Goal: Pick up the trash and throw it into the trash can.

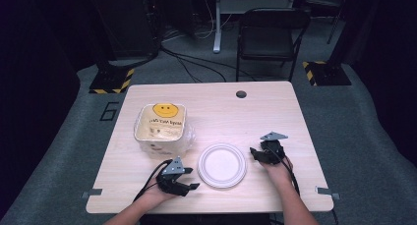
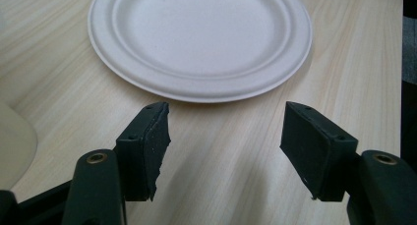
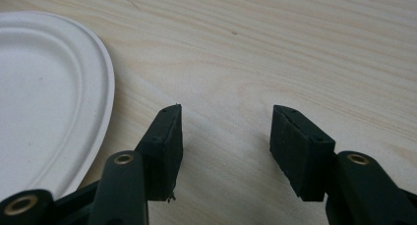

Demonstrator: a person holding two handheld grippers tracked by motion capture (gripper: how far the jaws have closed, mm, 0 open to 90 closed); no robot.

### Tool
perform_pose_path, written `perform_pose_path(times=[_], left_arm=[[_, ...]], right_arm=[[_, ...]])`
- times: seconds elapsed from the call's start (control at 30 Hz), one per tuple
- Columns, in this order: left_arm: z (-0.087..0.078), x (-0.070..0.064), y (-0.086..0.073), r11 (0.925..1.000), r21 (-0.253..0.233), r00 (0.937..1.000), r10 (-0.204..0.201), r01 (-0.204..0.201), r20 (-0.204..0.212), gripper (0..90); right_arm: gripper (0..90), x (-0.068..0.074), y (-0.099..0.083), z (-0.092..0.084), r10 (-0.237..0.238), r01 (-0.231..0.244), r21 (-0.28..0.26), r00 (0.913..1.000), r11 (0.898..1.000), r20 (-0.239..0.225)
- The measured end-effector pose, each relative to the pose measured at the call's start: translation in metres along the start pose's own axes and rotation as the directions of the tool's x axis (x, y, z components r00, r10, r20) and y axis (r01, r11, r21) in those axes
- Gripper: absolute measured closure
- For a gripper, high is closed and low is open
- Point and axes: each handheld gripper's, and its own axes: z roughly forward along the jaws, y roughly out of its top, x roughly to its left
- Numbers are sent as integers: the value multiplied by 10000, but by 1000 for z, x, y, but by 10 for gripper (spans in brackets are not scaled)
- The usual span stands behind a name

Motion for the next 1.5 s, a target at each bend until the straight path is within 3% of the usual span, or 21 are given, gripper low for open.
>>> perform_pose_path(times=[0.17, 0.37, 0.7, 0.87, 1.0, 1.5], left_arm=[[6, -3, 10, 9999, -38, 9999, 127, -127, -10, 337], [17, -9, 18, 9995, 81, 9994, 300, -301, 150, 326], [30, -16, 22, 9978, 302, 9981, 588, -592, 161, 320], [31, -17, 21, 9985, 244, 9987, 494, -496, 76, 320], [30, -16, 19, 9991, 211, 9993, 373, -375, 97, 318], [31, -15, 16, 9992, 265, 9996, 285, -287, 93, 318]], right_arm=[[439, 3, 5, -6, 76, -79, -240, 9999, 9997, -123], [435, 15, 11, -13, -388, 367, -555, 9986, 9978, -369], [433, 25, 15, -17, -570, 516, -770, 9959, 9957, -700], [428, 30, 16, -16, -472, 379, -864, 9930, 9955, -1087], [414, 35, 16, -14, -262, 136, -773, 9861, 9969, -1639], [404, 51, 17, -6, -357, 278, -376, 9726, 9989, -2299]])
